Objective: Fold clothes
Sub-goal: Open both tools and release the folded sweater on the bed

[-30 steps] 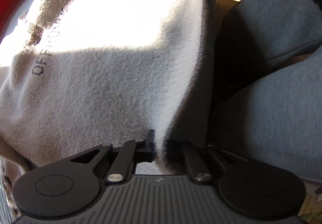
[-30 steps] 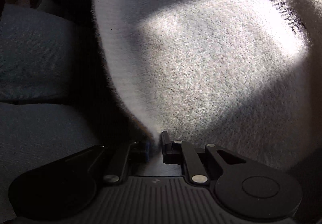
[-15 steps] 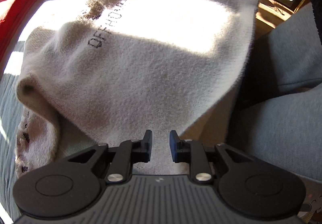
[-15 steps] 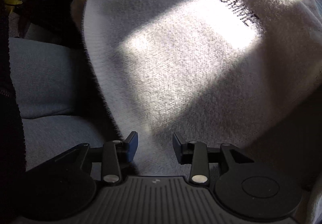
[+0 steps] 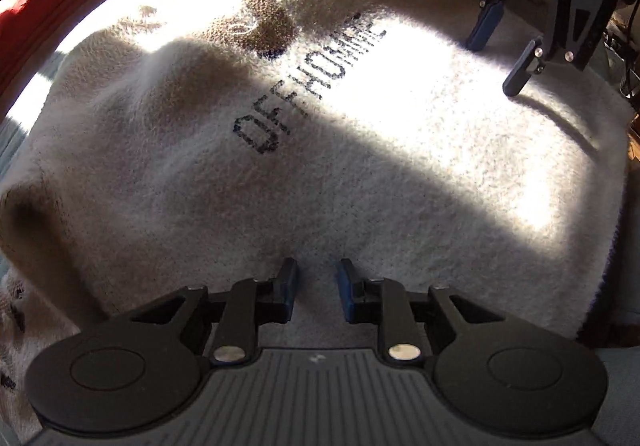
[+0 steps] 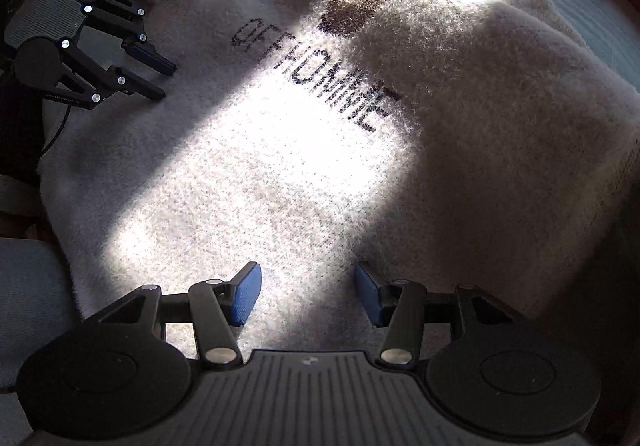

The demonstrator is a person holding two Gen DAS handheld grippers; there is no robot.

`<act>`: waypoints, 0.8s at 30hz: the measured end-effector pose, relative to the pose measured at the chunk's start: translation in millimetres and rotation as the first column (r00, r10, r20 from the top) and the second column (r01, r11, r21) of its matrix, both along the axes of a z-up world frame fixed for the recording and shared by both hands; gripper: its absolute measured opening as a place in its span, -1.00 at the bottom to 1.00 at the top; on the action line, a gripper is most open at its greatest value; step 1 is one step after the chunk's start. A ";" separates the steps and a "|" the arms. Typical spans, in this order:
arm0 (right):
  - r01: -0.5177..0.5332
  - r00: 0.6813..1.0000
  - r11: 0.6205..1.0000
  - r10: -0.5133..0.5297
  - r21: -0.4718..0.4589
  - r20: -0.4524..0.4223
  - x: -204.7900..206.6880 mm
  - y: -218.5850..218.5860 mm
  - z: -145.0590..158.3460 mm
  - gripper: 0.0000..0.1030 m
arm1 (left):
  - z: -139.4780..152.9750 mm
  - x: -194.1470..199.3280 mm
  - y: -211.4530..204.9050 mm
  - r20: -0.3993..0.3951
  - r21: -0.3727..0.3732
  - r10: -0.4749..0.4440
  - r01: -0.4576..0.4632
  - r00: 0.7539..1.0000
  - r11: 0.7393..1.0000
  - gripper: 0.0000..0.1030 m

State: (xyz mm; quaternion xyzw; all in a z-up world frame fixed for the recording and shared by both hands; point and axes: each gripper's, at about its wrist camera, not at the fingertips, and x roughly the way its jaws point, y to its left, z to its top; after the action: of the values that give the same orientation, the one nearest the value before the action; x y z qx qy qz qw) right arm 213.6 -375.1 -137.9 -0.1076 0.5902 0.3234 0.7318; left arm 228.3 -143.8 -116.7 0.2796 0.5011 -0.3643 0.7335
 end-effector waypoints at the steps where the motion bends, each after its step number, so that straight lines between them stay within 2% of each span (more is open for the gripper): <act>1: 0.012 1.000 1.000 -0.012 0.012 -0.007 -1.7 0.5 -1.3 0.48 | 0.2 -1.2 1.1 0.001 -0.004 0.010 -0.010 1.000 1.000 -0.56; 3: 0.035 0.999 0.999 -0.035 0.027 -0.016 -4.4 4.3 -4.5 0.77 | 2.0 2.9 2.1 -0.027 -0.006 0.052 -0.052 0.998 0.999 -0.56; 5: 0.060 0.998 0.997 -0.059 0.046 -0.038 -4.0 8.0 -7.7 0.97 | 3.4 10.5 5.5 -0.072 -0.013 0.107 -0.109 0.992 0.994 -0.52; 6: 0.073 0.996 0.996 -0.071 0.052 -0.045 -3.4 8.1 -8.5 1.00 | 3.2 13.5 8.4 -0.091 -0.014 0.130 -0.131 0.987 0.991 -0.51; 9: 0.103 0.993 0.992 -0.098 0.074 -0.059 -2.6 6.7 -10.9 1.00 | 3.5 12.1 16.5 -0.107 0.000 0.155 -0.156 0.982 0.988 -0.37; 11: 0.133 0.989 0.986 -0.126 0.100 -0.073 -1.5 2.2 -12.2 1.00 | 0.7 12.7 21.7 -0.129 0.003 0.195 -0.196 0.972 0.981 -0.19; 14: 0.178 0.980 0.976 -0.165 0.124 -0.108 2.0 -1.2 -15.0 1.00 | -3.6 18.8 21.5 -0.167 0.009 0.244 -0.246 0.955 0.969 -0.08; 20: 0.162 0.982 0.978 -0.145 0.135 -0.124 0.2 -1.2 -14.3 1.00 | -1.2 18.2 18.7 -0.169 0.029 0.246 -0.245 0.954 0.969 -0.04; 24: 0.118 0.988 0.988 -0.107 0.102 -0.111 -11.4 -0.8 -9.5 1.00 | -1.0 9.3 34.7 -0.176 0.039 0.287 -0.285 0.942 0.958 0.00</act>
State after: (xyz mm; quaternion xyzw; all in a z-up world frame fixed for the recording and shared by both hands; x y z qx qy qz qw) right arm 202.2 -375.9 -147.4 -0.0171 0.6148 0.3181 0.7215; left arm 237.6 -109.1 -117.7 0.1747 0.6030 -0.2745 0.7284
